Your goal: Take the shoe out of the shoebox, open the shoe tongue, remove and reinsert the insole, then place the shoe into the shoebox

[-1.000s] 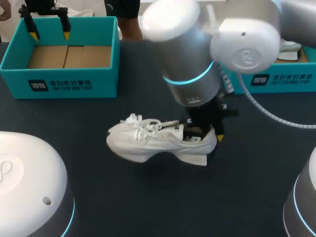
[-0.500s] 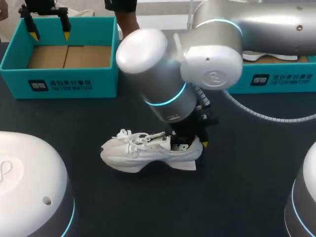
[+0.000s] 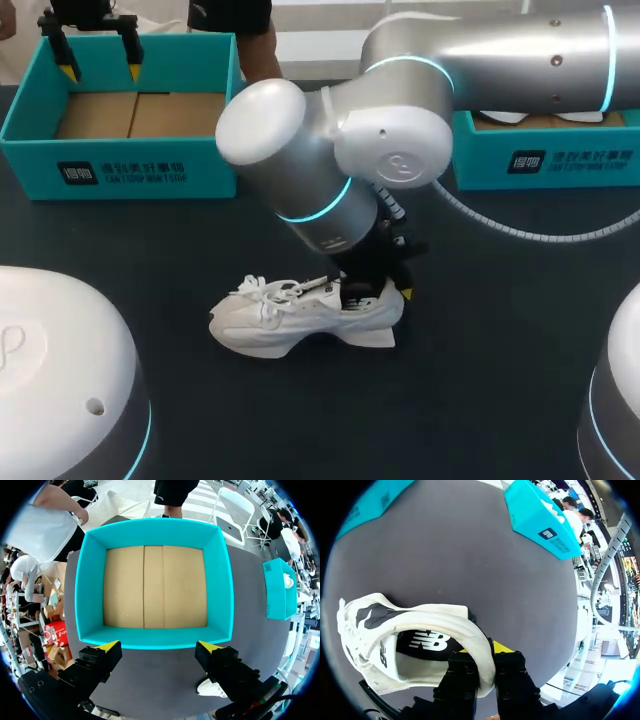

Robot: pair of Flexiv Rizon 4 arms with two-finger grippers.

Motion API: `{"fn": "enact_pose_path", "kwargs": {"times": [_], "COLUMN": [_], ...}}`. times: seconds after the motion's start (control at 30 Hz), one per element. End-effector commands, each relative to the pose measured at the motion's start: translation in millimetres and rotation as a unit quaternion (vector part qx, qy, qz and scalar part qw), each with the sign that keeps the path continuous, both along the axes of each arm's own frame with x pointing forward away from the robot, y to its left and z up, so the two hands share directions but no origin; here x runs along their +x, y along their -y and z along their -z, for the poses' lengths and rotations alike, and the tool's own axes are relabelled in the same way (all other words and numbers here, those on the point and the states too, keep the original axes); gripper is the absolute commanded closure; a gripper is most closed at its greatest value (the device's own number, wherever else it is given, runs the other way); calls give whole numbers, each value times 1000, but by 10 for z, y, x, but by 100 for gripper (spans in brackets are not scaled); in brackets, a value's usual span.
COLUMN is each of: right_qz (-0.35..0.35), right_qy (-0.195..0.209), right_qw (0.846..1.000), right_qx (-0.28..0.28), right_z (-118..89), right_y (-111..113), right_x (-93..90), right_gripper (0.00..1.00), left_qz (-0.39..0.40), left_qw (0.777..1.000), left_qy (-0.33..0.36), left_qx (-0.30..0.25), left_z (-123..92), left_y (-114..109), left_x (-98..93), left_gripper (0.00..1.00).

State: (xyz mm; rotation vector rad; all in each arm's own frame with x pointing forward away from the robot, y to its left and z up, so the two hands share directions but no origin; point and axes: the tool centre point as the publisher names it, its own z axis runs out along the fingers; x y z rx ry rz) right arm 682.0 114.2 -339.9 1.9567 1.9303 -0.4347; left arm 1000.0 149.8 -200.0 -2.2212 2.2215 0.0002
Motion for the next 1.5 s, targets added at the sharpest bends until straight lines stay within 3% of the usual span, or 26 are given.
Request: {"fn": "enact_pose_path", "kwargs": {"times": [0.03,0.13,0.17,0.2,0.27,0.4,0.43,0.47,0.83,1.1,1.2,1.37,1.5], "right_qz": [27,32,33,33,37,34,33,32,15,-88,-151,-317,-317], "right_qy": [10,7,6,6,6,7,8,9,24,-5,-18,-80,-80], "right_qw": [999,999,999,999,999,999,999,999,999,995,987,944,944], "right_qx": [-21,-17,-16,-15,-10,-3,0,2,23,50,49,40,40], "right_z": [104,116,118,117,74,-27,-59,-80,-524,-1018,-1159,-1345,-1345], "right_y": [-78,-68,-60,-52,-29,7,22,35,138,169,157,35,35], "right_x": [-58,-60,-60,-58,-58,-89,-98,-102,-100,-147,-185,-351,-351], "right_gripper": [100,100,84,76,71,47,5,0,0,0,0,0,0], "left_qz": [0,0,0,0,0,0,0,0,0,0,0,0,0], "left_qw": [1000,1000,1000,1000,1000,1000,1000,1000,1000,1000,1000,1000,1000], "left_qy": [0,0,0,0,0,0,0,0,0,0,0,0,0], "left_qx": [0,0,0,0,0,0,0,0,0,0,0,0,0], "left_z": [0,0,0,0,0,0,0,0,0,0,0,0,0], "left_y": [-1,-1,-1,-1,-1,-1,-1,-1,-1,-1,-1,-1,-1], "left_x": [0,0,0,0,0,0,0,0,0,0,0,0,0], "left_gripper": [0,0,0,0,0,0,0,0,0,0,0,0,0]}}
